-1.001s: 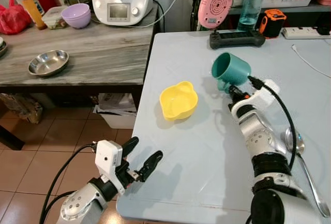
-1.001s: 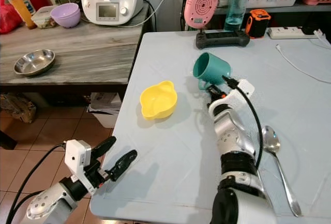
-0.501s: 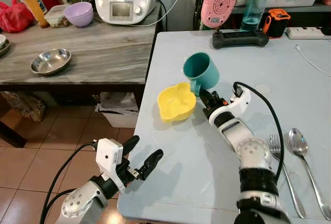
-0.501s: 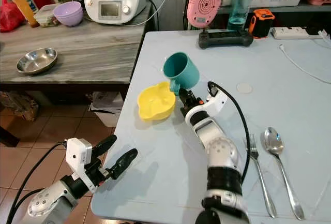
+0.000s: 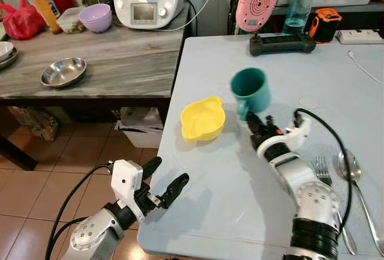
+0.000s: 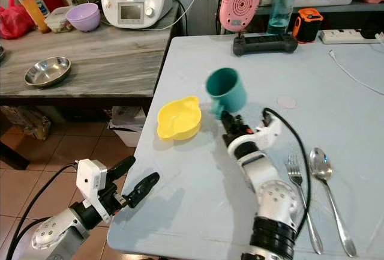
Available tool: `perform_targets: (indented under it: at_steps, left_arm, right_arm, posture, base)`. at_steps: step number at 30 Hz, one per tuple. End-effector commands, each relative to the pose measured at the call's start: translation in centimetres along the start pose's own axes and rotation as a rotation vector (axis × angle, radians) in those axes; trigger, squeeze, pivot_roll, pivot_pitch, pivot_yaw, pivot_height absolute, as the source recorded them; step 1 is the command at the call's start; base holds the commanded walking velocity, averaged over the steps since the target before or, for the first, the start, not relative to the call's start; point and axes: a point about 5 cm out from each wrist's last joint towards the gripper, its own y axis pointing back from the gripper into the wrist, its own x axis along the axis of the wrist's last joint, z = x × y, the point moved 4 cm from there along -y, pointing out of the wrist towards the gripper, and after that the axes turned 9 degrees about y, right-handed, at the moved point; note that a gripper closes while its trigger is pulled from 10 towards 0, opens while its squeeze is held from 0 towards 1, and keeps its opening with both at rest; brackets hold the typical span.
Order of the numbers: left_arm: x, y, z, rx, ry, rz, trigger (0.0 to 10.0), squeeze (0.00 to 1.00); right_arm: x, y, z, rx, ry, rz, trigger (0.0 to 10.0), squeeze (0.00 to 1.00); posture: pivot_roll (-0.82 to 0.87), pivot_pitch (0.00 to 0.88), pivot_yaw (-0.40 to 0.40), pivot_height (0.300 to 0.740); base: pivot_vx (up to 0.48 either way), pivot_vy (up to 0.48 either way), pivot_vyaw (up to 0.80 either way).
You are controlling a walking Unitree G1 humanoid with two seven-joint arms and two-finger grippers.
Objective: Setting the table
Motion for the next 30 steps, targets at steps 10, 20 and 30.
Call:
perform_targets:
  at_steps: [10,20,30]
  left_arm:
    - [-0.3,0.0,-0.7,-0.011,-0.004,-0.043,10.0,0.00]
    - [-0.7,0.1,-1.1,-0.015,-0.012,-0.060,10.0,0.00]
    - [-0.8,0.3,-1.3,-0.018,-0.022,-0.070,10.0,0.00]
  right_arm:
    - [-0.7,2.1,0.5,-0.073,-0.174,0.044,0.0,0.00]
    - [-0.2,2.2,1.0,-0.114,-0.215,0.072,10.0,0.00]
    - [-0.3,2.3,1.5,-0.138,-0.241,0.088,10.0,0.54]
  posture:
    - [-0.13,0.082,0.157,0.740]
    - [-0.13,0.081,0.164,0.740]
    - [-0.12,0.082,0.173,0.740]
  base:
    - [0.000,0.000,0.00]
    - [0.000,0.000,0.00]
    - [0.000,0.000,0.00]
